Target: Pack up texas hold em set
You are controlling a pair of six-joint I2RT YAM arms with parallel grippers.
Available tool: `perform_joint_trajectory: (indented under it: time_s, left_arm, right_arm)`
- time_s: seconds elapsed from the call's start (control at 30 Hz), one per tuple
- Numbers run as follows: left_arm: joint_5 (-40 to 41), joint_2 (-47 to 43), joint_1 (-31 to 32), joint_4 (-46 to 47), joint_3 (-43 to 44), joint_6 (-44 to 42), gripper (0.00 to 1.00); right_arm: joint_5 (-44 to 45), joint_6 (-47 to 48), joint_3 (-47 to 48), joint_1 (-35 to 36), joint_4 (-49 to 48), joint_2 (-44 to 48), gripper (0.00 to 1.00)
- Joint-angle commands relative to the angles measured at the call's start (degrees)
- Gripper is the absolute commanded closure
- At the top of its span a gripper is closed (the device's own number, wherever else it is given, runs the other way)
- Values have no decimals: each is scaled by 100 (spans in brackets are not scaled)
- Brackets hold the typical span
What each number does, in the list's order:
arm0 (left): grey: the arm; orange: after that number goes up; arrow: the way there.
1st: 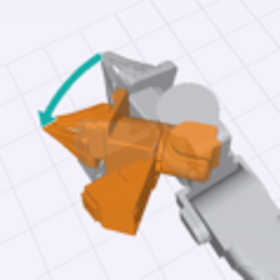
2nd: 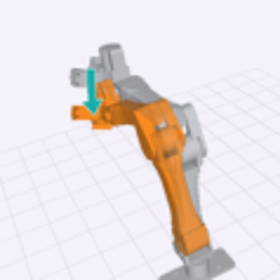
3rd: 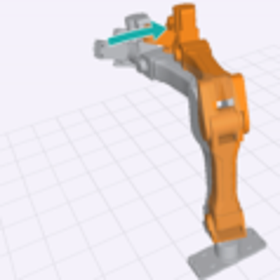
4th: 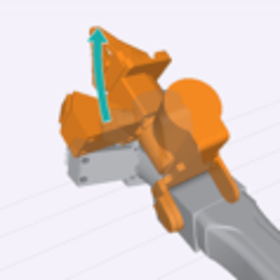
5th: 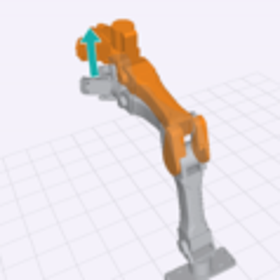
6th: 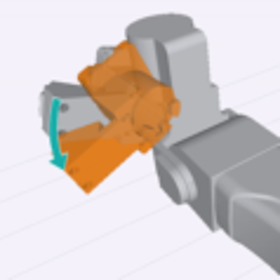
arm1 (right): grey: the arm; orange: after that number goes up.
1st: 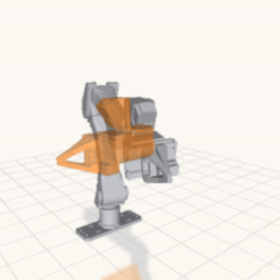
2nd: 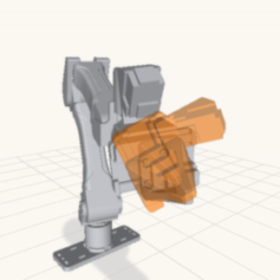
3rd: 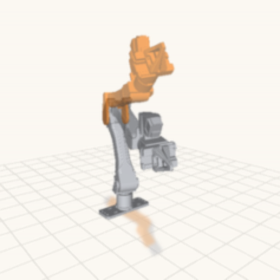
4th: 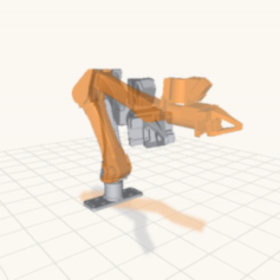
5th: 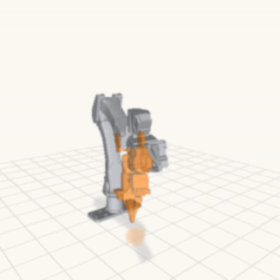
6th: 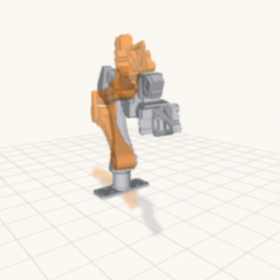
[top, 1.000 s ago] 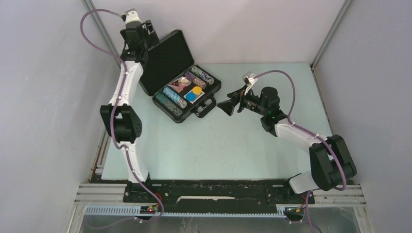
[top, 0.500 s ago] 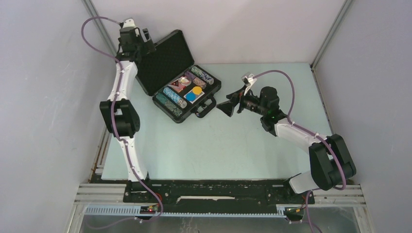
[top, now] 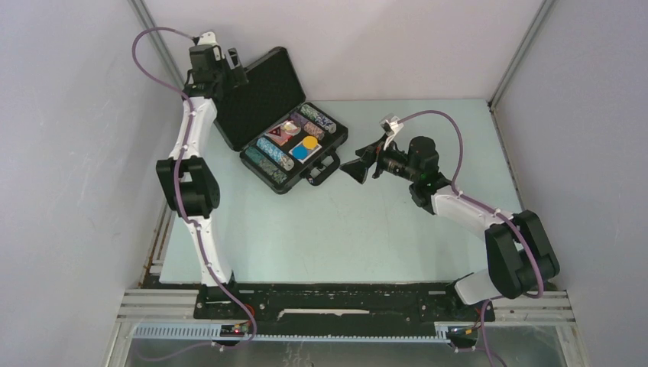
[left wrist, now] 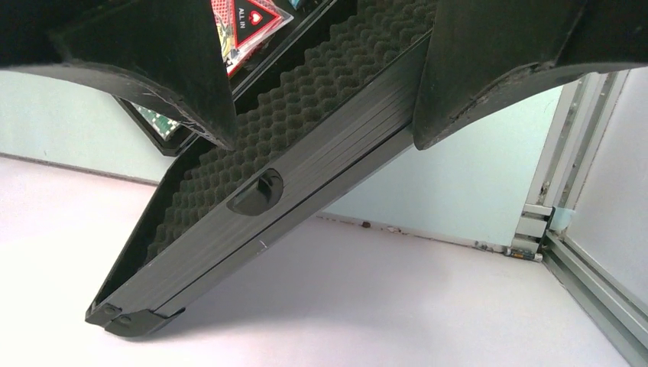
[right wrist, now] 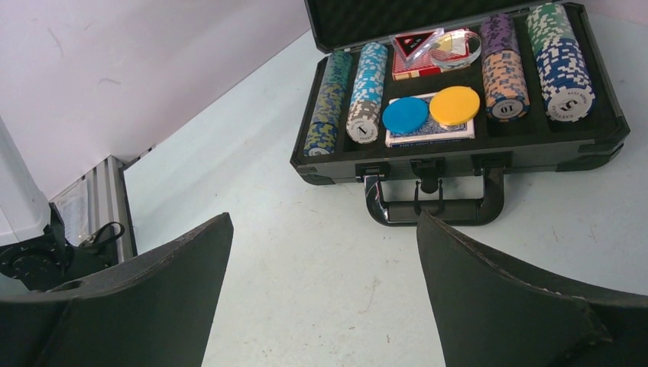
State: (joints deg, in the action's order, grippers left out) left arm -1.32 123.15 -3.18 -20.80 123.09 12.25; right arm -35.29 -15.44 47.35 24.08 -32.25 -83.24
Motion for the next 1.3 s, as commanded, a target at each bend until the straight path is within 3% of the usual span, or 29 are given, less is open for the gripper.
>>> perform_joint_trajectory:
  time_s: [0.0,0.4,0.53,0.73,0.97,1.07,1.27]
  left_arm:
    - [-145,-457,171,-91,-341,-255,12]
    - [1,-1272,543,48,-1411,46,16]
    - [51,-1517,650,58,-1730,154,16]
    - [84,-1857,731,93,-2257,440,21]
    - [-11,-2165,835,183,-2851,660,22]
    - [8,-2280,925,277,-3088,669,22]
    - [-52,-2386,1025,315,-3439,848,23]
  right_arm:
    - [-66,-157,251,-25,-220,-123,0]
    - [86,-517,855,-28,93,-837,0]
    - [-297,-1237,1532,-128,293,-1634,0]
    - [-1115,-3104,2259,-462,-917,-3021,6]
    - [-1736,-5477,2393,-1011,-3174,-4176,4]
    - [-1836,-5901,2402,-1178,-3679,-4353,2]
    - [-1798,-5778,2460,-1233,-3310,-4387,1]
